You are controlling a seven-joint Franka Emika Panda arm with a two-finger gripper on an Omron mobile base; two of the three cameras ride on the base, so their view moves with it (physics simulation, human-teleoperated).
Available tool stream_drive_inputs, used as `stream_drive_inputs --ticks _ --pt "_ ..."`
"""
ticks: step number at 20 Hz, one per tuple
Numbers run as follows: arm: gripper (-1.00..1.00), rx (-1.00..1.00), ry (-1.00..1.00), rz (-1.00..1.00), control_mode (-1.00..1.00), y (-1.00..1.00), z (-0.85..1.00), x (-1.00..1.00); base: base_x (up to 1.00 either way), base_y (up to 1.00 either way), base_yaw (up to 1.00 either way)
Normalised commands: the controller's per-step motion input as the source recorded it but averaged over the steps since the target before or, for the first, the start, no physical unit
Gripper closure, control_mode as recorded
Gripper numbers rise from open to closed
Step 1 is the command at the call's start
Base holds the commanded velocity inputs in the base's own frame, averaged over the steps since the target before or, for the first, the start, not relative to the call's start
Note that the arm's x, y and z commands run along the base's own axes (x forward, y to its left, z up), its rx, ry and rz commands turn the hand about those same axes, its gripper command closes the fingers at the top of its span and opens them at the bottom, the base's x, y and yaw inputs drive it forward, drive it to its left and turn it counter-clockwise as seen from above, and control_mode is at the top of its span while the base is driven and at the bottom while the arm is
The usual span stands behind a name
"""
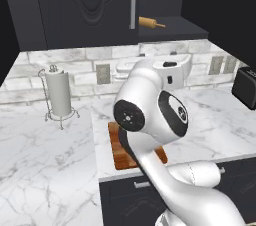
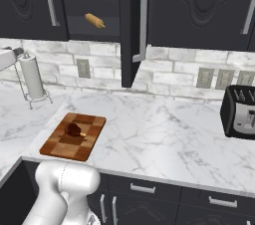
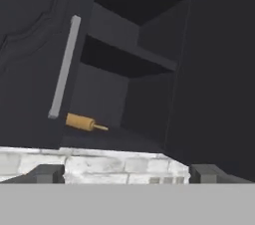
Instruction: Open the cabinet, retrieve the rolling pin, and place it next to the meat on the cutting board to prepare for tenderizing.
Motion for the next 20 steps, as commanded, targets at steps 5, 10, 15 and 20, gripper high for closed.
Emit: stream_drive_inputs --ticks 5,10,15,20 --pt "-1.00 0.07 -0.28 0.16 -1.00 0.00 0.31 0.20 0.00 0.00 0.00" --pt "-1.00 0.03 -0.16 0.08 -1.00 0.00 0.50 0.14 0.00 0.00 0.00" --pt "-1.00 0.01 -0.03 0.06 -1.00 0.03 0.26 0.34 0.00 0.00 0.00" --pt "-1.00 0.00 0.00 0.05 -1.00 0.16 0.05 0.41 0.00 0.00 0.00"
